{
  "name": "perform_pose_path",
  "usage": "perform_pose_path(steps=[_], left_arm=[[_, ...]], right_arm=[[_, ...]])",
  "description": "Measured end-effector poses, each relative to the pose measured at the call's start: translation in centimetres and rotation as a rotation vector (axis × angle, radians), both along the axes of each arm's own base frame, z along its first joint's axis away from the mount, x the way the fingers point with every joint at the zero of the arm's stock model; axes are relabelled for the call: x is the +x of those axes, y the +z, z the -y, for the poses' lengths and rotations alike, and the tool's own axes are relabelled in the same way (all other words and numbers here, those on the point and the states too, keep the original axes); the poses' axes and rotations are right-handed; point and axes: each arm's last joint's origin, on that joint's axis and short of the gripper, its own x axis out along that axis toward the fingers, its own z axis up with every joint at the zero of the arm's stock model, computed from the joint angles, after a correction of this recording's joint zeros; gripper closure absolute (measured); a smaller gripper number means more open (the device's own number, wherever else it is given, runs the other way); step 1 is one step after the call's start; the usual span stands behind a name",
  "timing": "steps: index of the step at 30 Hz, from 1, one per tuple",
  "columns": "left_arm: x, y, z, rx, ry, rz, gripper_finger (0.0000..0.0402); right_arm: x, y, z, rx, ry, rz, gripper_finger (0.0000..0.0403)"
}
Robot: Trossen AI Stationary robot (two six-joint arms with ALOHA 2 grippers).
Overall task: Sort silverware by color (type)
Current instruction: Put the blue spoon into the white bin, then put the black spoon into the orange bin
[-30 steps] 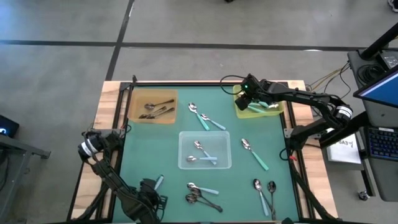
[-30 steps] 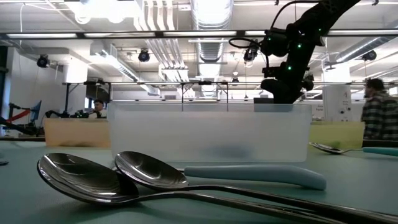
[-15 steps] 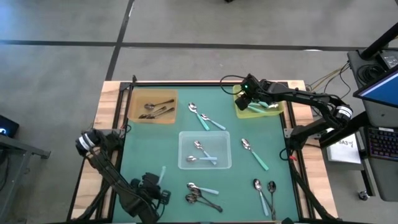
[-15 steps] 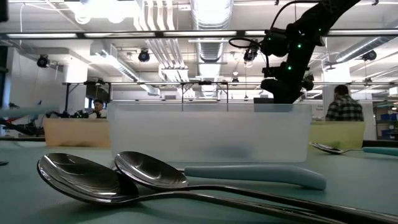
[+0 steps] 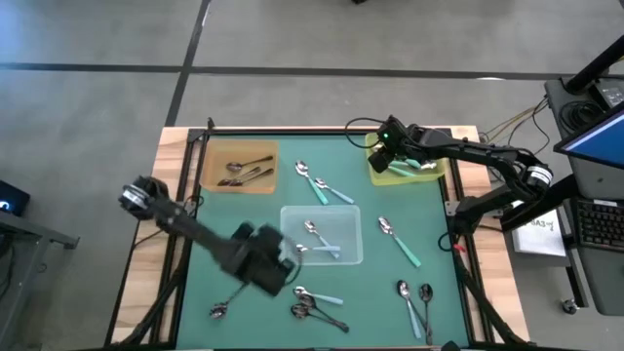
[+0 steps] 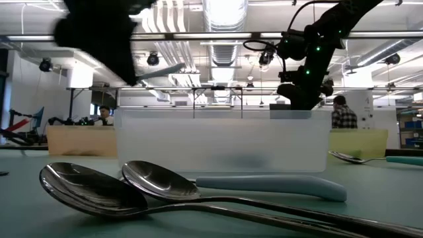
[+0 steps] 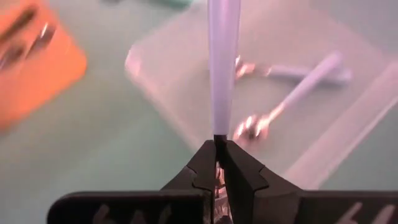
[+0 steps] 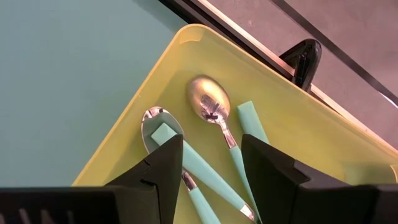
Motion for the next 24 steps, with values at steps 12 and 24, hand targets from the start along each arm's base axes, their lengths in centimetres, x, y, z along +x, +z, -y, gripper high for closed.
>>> perform_pose_path(steps=[12, 24], left_arm=[[6.9, -1.5, -4.6, 0.011, -0.352, 0.033, 0.0399], [5.2, -2.2, -4.2, -0.07, -0.208, -0.066, 0.0317]], right_arm=[[0.0, 0.0, 0.0, 0.0, 0.0, 0.0, 0.0248], [0.0, 0.0, 0.0, -0.001, 0.0, 0.001, 0.0248]])
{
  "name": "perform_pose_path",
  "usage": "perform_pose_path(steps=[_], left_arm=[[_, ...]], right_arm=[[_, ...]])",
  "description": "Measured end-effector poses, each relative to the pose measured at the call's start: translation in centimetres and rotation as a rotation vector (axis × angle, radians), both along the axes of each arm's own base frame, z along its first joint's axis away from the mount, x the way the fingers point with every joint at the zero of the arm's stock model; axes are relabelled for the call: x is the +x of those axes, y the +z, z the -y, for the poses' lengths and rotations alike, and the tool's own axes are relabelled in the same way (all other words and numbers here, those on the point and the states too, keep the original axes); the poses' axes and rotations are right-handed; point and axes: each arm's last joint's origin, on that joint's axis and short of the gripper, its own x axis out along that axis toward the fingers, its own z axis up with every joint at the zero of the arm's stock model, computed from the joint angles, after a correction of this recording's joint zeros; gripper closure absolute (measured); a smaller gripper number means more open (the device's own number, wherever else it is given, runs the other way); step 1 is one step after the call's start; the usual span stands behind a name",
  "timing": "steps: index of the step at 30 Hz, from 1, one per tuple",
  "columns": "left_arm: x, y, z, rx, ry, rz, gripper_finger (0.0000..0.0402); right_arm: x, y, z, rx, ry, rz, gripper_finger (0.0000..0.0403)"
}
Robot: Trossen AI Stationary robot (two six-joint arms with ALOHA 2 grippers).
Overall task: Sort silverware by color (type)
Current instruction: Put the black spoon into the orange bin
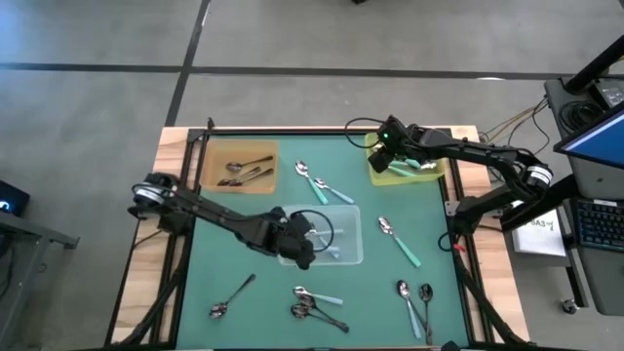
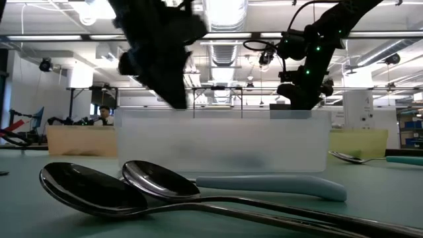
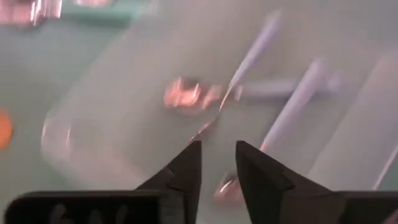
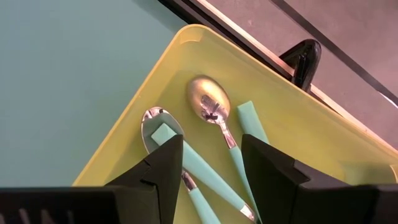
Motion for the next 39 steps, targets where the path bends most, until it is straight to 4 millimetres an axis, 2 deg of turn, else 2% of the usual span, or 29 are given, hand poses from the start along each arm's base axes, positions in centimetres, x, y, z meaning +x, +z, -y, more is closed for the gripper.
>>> perform_pose_path(steps=[5, 9, 12, 17, 25, 31, 36, 39], left_arm=[[-3.2, 0.0, 3.1, -0.069, 0.072, -0.121, 0.0266], [-5.8, 1.0, 6.2, -0.105, 0.112, -0.093, 0.0233], [-7.4, 1.5, 8.2, -0.159, 0.12, -0.087, 0.0222], [-9.3, 0.4, 10.3, -0.295, 0.155, -0.252, 0.022], [-11.0, -2.2, 10.7, -0.377, 0.274, -0.415, 0.0219], [-11.8, -4.4, 10.4, -0.419, 0.282, -0.443, 0.0224], [-12.4, -6.3, 10.1, -0.496, 0.264, -0.427, 0.0247], [-12.8, -7.1, 9.7, -0.492, 0.283, -0.434, 0.0274]], right_arm=[[0.0, 0.0, 0.0, 0.0, 0.0, 0.0, 0.0248], [0.0, 0.0, 0.0, 0.0, 0.0, 0.0, 0.0248], [0.0, 0.0, 0.0, 0.0, 0.0, 0.0, 0.0248], [0.0, 0.0, 0.0, 0.0, 0.0, 0.0, 0.0248], [0.0, 0.0, 0.0, 0.0, 0.0, 0.001, 0.0248], [0.0, 0.0, 0.0, -0.001, 0.0, 0.001, 0.0248], [0.0, 0.0, 0.0, -0.001, 0.0, 0.001, 0.0248], [0.0, 0.0, 0.0, -0.001, 0.0, 0.001, 0.0248]])
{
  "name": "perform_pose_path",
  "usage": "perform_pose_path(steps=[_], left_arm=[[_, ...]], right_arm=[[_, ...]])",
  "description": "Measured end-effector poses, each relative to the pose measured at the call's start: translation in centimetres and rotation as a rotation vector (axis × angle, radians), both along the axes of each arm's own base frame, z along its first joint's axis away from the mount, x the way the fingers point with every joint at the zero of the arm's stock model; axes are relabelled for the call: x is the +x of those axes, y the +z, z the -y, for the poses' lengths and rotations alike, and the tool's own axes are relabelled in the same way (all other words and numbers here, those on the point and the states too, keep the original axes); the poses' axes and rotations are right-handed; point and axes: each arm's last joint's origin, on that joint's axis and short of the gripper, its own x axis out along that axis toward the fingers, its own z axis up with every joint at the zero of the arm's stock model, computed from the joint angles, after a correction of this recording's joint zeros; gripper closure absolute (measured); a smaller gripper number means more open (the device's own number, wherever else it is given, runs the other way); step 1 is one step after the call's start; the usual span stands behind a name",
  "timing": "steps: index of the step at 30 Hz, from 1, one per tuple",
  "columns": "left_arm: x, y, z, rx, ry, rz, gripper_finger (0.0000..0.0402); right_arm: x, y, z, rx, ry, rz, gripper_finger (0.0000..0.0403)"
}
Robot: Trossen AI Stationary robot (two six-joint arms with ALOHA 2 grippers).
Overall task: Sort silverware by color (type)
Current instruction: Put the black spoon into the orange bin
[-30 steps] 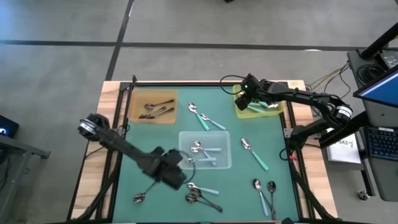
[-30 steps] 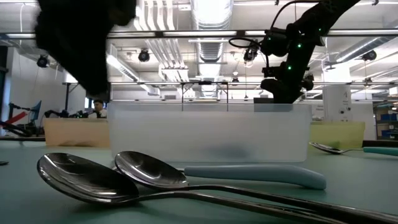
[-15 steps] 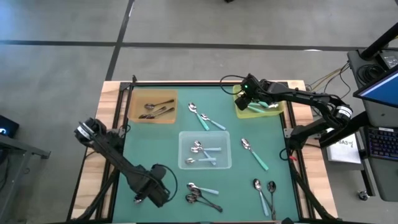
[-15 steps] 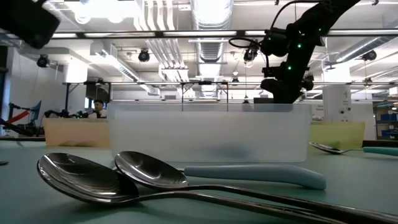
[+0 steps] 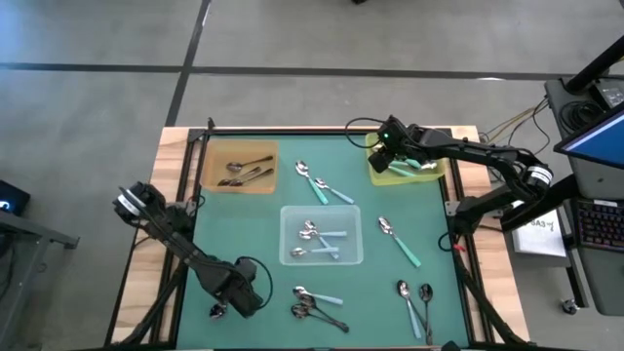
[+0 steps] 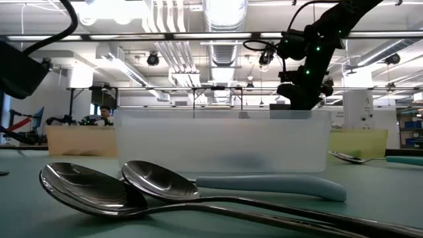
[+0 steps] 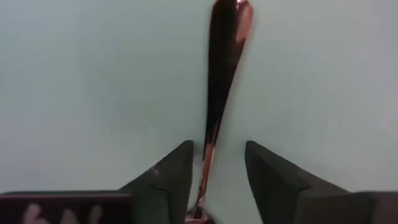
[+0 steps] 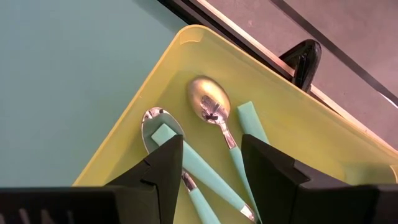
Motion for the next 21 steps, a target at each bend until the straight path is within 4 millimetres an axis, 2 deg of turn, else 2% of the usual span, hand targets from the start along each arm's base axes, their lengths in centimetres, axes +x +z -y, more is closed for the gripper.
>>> perform_pose_path(steps=[8, 12, 15, 21], left_arm=[[-0.8, -0.8, -0.8, 0.028, -0.004, -0.027, 0.0389], [-0.7, -0.7, -0.8, 0.044, 0.001, -0.015, 0.0395], [-0.5, 0.2, -0.8, 0.066, 0.002, 0.034, 0.0398], [0.7, 3.4, -1.9, 0.234, 0.039, 0.313, 0.04]], right_arm=[[0.0, 0.0, 0.0, 0.0, 0.0, 0.0, 0.0248], [0.0, 0.0, 0.0, 0.0, 0.0, 0.0, 0.0248], [0.0, 0.0, 0.0, -0.001, 0.0, 0.001, 0.0248], [0.0, 0.0, 0.0, -0.002, 0.0, 0.002, 0.0248]])
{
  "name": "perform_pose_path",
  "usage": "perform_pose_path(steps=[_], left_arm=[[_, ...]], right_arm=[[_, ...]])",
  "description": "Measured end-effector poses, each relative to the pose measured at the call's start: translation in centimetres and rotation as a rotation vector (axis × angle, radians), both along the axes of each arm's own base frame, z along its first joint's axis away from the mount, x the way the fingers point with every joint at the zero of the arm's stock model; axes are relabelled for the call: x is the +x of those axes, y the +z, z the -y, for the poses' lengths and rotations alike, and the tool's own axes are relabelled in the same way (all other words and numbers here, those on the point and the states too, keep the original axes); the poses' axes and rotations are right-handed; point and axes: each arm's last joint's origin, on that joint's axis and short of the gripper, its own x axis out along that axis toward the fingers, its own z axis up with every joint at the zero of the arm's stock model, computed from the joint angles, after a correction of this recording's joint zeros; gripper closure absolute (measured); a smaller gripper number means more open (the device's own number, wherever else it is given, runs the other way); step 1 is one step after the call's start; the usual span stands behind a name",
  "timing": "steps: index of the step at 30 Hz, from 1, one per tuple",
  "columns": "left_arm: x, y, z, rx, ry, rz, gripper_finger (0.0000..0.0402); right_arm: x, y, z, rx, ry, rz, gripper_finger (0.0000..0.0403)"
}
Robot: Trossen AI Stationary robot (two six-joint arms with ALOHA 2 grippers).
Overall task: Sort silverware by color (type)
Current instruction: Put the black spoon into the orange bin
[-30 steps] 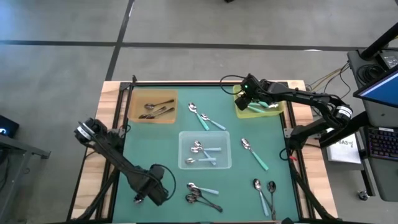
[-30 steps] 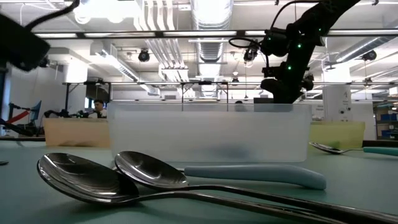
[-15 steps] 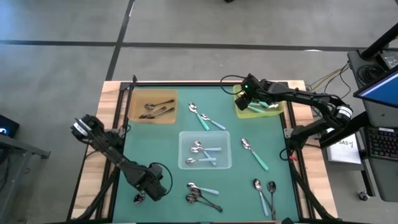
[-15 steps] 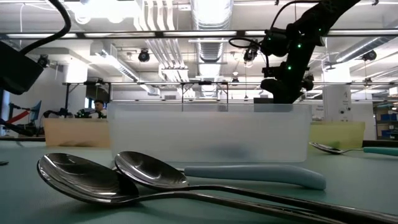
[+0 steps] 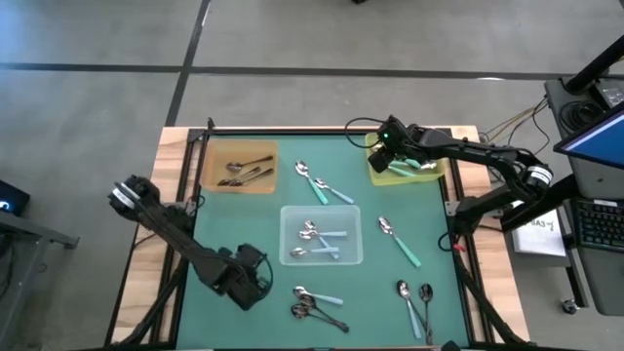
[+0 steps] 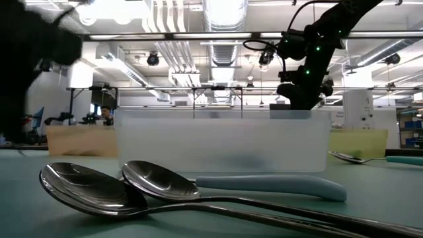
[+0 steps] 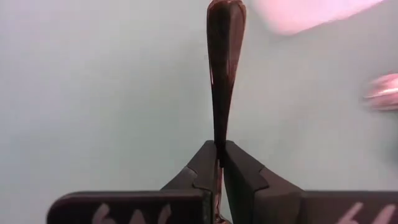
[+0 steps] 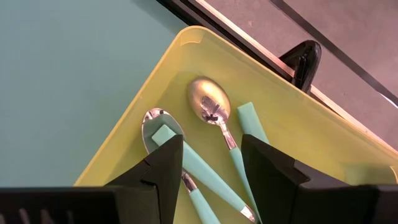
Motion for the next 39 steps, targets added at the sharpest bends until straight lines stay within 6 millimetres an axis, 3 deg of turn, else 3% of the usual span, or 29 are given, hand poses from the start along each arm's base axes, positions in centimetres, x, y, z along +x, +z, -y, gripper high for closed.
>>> perform_pose_path(steps=[7, 14, 22, 31, 34, 39], left_arm=[[1.4, 3.2, -1.5, 0.159, 0.008, 0.23, 0.0401], [3.6, 5.3, -2.9, 0.288, -0.035, 0.309, 0.0401], [5.6, 6.0, -5.2, 0.448, 0.014, 0.346, 0.0401], [8.6, 7.1, -8.0, 0.619, -0.014, 0.446, 0.0401], [9.6, 7.2, -9.6, 0.65, -0.003, 0.471, 0.0402], [11.0, 6.6, -13.1, 0.642, 0.025, 0.497, 0.0402]], right_arm=[[0.1, 0.0, 0.0, -0.004, 0.0, 0.006, 0.0248], [0.1, 0.1, 0.1, -0.01, 0.004, 0.011, 0.0248], [0.4, 0.1, 0.3, -0.018, -0.027, 0.051, 0.0248], [0.8, -1.0, 0.4, 0.136, -0.103, 0.152, 0.0248], [1.1, -1.0, 0.2, 0.241, -0.033, 0.231, 0.0248], [2.6, 0.3, -0.7, 0.444, 0.249, 0.487, 0.0248]])
